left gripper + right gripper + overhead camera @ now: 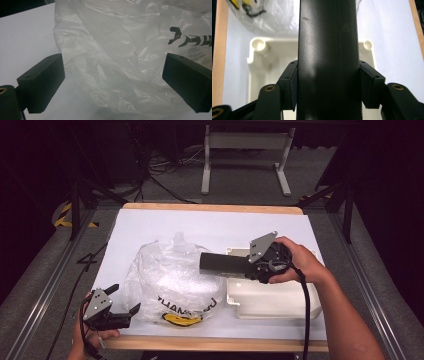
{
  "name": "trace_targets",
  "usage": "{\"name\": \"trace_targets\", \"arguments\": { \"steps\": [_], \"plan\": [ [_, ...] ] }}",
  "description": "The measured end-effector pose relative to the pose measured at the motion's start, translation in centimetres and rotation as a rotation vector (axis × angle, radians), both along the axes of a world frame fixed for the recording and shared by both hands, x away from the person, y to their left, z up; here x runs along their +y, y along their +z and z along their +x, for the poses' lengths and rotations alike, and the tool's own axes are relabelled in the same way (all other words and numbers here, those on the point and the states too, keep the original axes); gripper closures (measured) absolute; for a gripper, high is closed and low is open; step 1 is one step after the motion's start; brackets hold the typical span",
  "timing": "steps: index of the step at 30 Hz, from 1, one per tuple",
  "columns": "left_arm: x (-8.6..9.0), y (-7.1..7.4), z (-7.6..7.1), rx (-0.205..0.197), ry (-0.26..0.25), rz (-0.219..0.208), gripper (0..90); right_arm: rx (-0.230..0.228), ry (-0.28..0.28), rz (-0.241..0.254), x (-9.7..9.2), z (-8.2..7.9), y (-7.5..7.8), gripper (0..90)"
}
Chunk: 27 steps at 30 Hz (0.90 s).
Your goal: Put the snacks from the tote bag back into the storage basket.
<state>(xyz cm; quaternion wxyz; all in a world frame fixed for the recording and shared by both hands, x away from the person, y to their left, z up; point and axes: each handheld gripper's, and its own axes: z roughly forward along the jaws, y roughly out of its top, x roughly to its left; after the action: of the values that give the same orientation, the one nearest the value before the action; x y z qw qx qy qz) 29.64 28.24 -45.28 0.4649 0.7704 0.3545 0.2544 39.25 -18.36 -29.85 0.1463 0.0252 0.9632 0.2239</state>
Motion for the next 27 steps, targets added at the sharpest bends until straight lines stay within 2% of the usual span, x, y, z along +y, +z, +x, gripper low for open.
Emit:
{"name": "trace_targets", "arguments": {
  "steps": [10, 25, 27],
  "plan": [
    [-0.1, -0.1, 0.1, 0.005, -0.003, 0.006, 5.1, -0.003, -0.038, 0.008, -3.7, -0.5, 0.3, 42.9],
    [0.0, -0.1, 0.1, 0.007, 0.007, 0.005, 5.1, 0.010, -0.058, -0.001, -6.8, -1.2, -0.6, 42.9],
    [0.0, -0.1, 0.2, 0.008, 0.004, 0.012, 5.2, 0.013, -0.071, 0.005, -7.6, -1.3, -0.7, 42.9]
  ]
}}
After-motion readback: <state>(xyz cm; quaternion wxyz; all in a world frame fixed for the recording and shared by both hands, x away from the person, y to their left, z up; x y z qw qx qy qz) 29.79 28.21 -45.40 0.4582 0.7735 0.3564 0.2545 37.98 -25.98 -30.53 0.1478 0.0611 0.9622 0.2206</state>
